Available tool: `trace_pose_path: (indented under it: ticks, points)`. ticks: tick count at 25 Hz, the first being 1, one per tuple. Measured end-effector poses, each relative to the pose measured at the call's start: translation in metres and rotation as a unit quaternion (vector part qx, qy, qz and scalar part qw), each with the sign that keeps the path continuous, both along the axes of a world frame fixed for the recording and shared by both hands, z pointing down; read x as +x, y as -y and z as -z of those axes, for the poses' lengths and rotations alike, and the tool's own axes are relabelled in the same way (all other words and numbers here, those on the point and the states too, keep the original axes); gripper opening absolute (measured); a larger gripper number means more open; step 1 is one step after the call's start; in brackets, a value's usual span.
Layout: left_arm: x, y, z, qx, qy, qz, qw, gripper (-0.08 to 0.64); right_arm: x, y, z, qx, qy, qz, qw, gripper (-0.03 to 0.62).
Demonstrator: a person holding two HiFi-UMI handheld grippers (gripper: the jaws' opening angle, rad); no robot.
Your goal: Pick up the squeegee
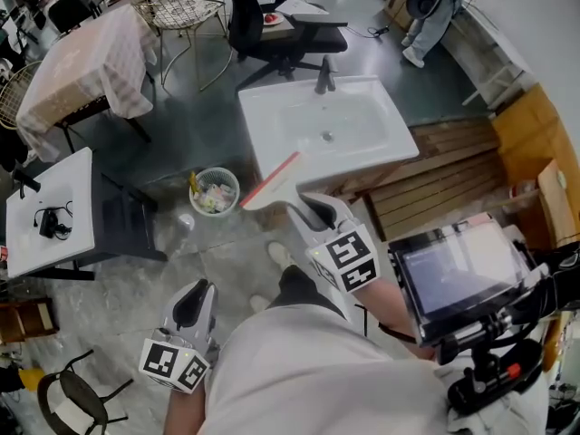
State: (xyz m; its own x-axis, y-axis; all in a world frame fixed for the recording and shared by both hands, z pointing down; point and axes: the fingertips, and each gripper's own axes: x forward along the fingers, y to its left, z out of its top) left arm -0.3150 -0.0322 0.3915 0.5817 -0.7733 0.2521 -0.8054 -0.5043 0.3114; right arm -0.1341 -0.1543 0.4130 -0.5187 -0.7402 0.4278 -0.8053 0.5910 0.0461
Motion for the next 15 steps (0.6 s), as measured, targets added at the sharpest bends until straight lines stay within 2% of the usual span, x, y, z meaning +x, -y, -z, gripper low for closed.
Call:
trace_pose_path:
  ticks: [15]
  points:
    - [0.0,0.013,-0.008,-0.008,0.003,-0.005,1.0,0.056,-0.002,0.015,-0.006,-0.002,0.005,-0.002,1.0,0.098]
